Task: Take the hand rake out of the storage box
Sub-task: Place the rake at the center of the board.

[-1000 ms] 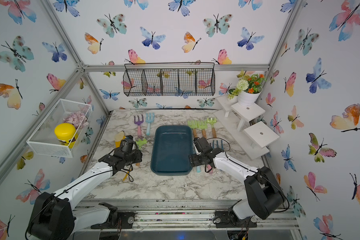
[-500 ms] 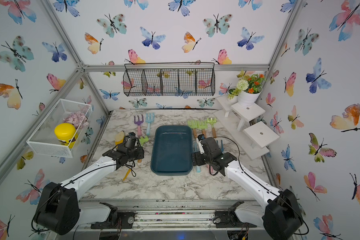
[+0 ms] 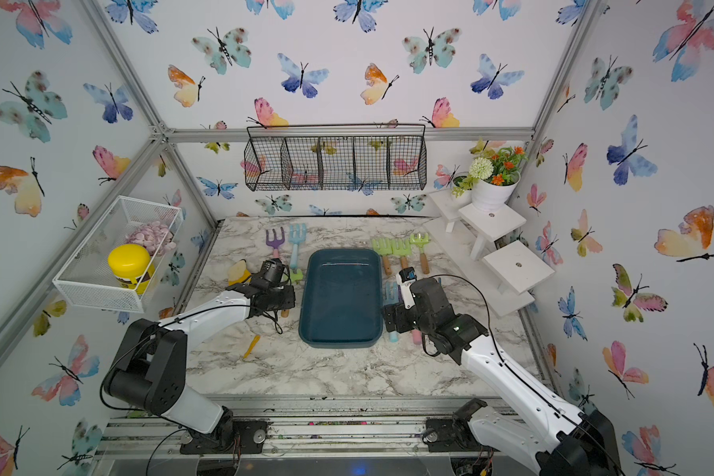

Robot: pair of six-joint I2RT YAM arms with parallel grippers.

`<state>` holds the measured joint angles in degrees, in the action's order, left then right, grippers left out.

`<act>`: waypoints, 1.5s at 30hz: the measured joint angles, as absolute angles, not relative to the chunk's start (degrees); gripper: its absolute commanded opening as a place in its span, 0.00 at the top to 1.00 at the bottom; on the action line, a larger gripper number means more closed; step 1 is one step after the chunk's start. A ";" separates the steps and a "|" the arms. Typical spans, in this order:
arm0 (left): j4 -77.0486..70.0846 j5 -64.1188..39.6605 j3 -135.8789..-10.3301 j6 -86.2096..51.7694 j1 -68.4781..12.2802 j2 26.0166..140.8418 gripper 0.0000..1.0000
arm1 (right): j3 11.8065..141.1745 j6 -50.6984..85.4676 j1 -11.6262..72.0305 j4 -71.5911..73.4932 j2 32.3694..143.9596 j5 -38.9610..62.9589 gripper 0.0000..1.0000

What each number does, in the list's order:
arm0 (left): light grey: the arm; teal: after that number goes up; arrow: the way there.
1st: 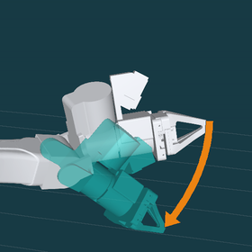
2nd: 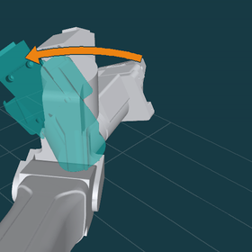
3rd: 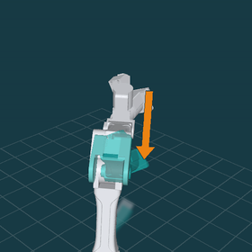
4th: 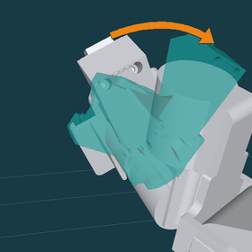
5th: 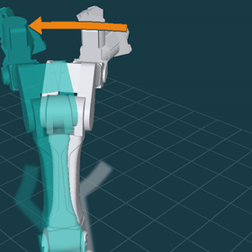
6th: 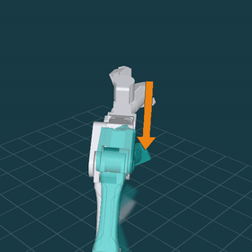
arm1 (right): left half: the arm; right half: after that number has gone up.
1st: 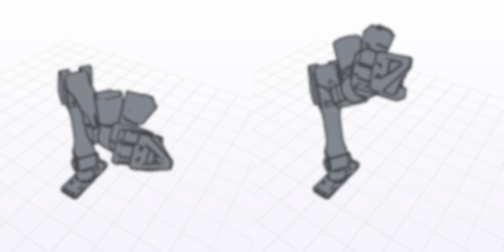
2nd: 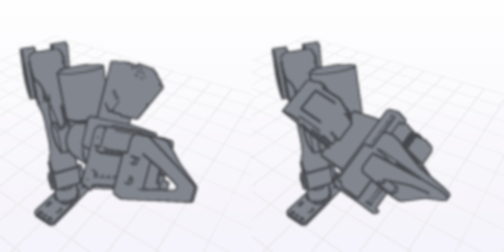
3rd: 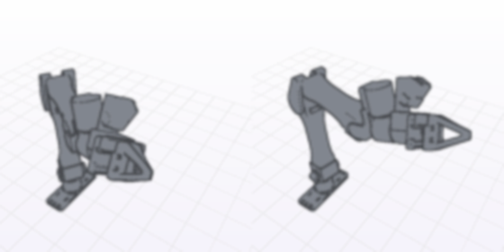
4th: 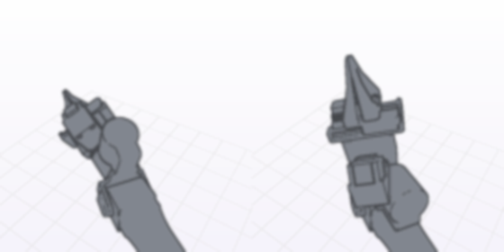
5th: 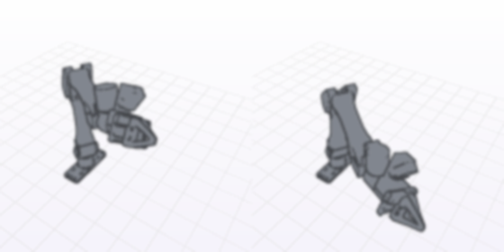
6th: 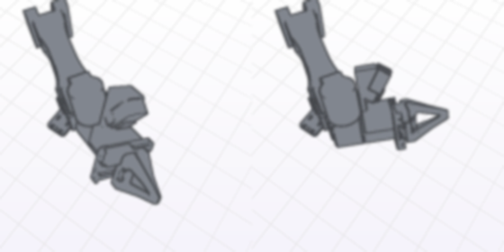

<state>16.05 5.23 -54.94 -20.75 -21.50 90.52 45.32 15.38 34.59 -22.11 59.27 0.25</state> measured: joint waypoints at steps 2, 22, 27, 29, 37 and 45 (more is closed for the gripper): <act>15.97 5.32 -55.88 -20.45 -21.47 91.72 0.85 | 45.32 15.38 34.59 -22.04 59.27 0.30 0.09; 14.52 5.21 -58.54 -18.76 -19.44 100.62 0.83 | 44.16 15.40 34.59 -21.58 58.26 1.19 0.09; 13.93 5.21 -58.65 -18.17 -18.59 101.97 0.82 | 43.64 15.40 34.59 -21.50 58.26 1.37 0.09; 13.69 5.19 -58.67 -17.96 -18.35 102.08 0.82 | 43.44 15.40 34.59 -21.28 58.26 1.45 0.09; 12.91 5.19 -58.81 -17.56 -17.93 102.72 0.81 | 42.98 15.40 34.59 -20.86 58.26 1.67 0.09; 13.34 5.19 -61.52 -17.54 -17.19 104.33 0.77 | 42.96 15.40 34.59 -20.58 58.28 1.78 0.09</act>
<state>13.34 5.19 -61.52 -17.54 -17.19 104.33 42.96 15.40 34.59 -20.58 58.28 1.78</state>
